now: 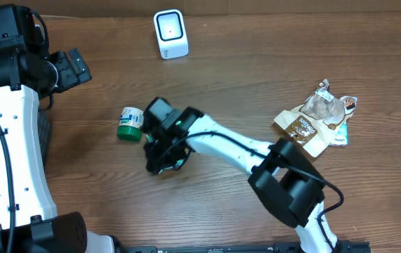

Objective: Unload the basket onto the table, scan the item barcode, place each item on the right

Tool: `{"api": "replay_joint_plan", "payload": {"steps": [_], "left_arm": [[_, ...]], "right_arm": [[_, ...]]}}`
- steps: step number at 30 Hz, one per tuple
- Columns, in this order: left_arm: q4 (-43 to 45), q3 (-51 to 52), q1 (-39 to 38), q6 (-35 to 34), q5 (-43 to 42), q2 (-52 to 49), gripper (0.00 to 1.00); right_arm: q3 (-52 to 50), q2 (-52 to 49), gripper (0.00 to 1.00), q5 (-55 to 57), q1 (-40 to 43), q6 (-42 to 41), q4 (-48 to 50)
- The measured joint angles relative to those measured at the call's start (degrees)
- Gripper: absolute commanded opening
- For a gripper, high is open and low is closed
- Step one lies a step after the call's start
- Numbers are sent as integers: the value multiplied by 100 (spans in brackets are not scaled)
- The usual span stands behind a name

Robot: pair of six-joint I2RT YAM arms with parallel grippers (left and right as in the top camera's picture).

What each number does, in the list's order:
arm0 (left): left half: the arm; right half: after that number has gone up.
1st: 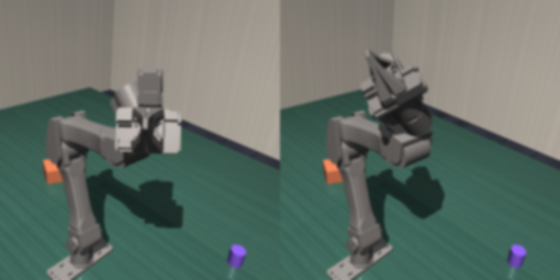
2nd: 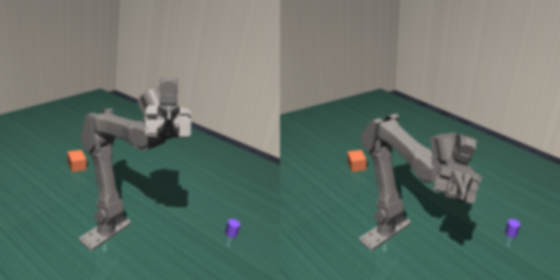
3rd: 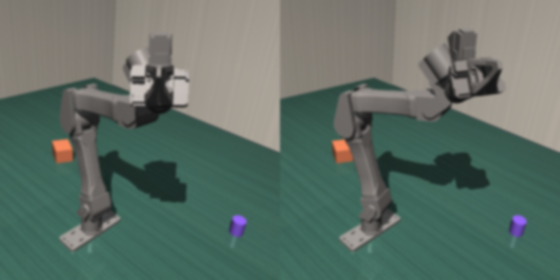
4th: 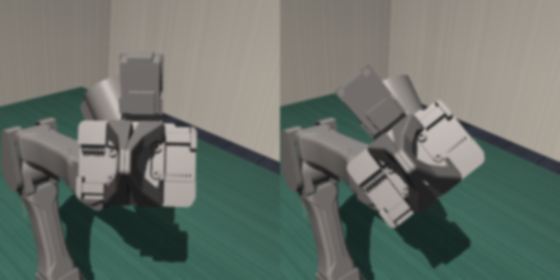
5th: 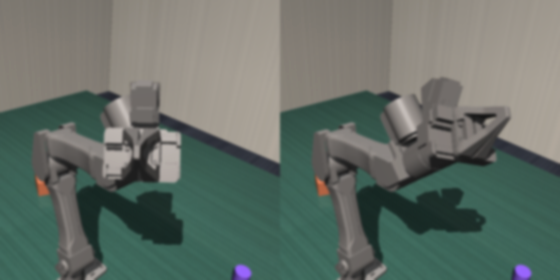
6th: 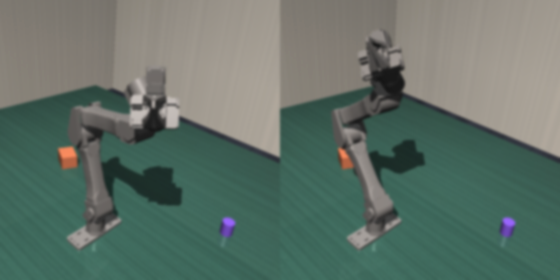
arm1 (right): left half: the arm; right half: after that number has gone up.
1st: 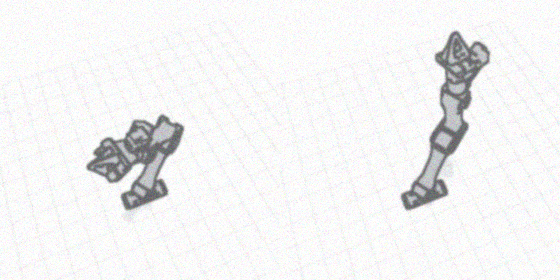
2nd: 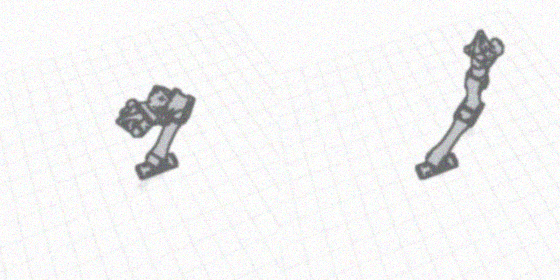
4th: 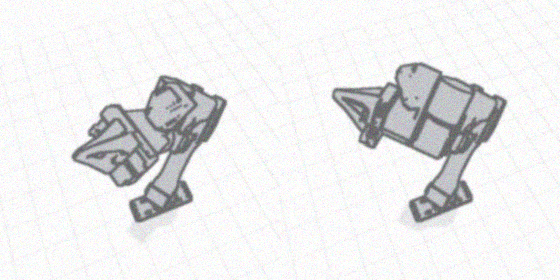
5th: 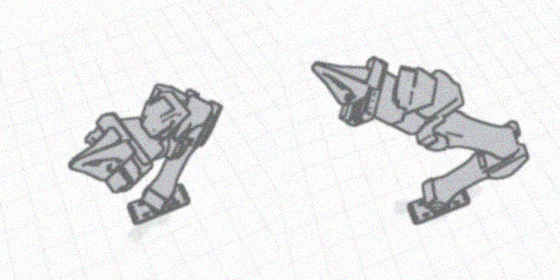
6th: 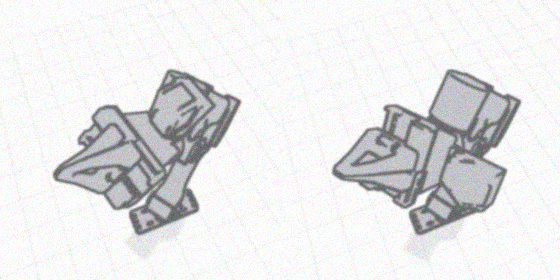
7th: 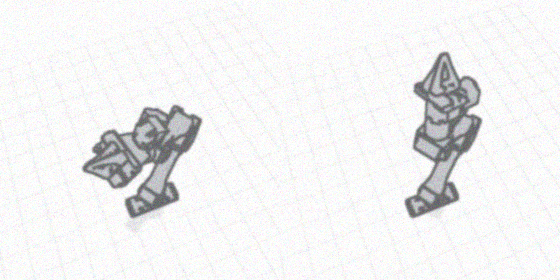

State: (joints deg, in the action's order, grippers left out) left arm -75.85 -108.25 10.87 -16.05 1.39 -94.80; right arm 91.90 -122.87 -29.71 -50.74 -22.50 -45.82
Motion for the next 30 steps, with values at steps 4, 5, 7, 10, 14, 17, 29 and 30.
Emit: {"api": "replay_joint_plan", "payload": {"steps": [4,5,7,10,14,17,29,30], "left_arm": [[0,0,0,-2,0,0,100],[0,0,0,0,0,0,100],[0,0,0,0,0,0,100],[0,0,0,0,0,0,100],[2,0,0,0,0,0,100],[0,0,0,0,0,0,100],[0,0,0,0,0,0,100],[2,0,0,0,0,0,99]], "right_arm": [[2,-138,19,234,-72,-153,-76],[2,-177,19,293,-70,-188,-109],[2,-247,16,372,-55,-236,-190],[2,-273,10,476,-17,-323,-369],[2,-278,6,566,127,-404,-730],[2,-278,6,610,345,-376,-1069],[4,-278,8,721,1445,673,-1950],[17,-278,9,726,1499,750,-1989]]}}
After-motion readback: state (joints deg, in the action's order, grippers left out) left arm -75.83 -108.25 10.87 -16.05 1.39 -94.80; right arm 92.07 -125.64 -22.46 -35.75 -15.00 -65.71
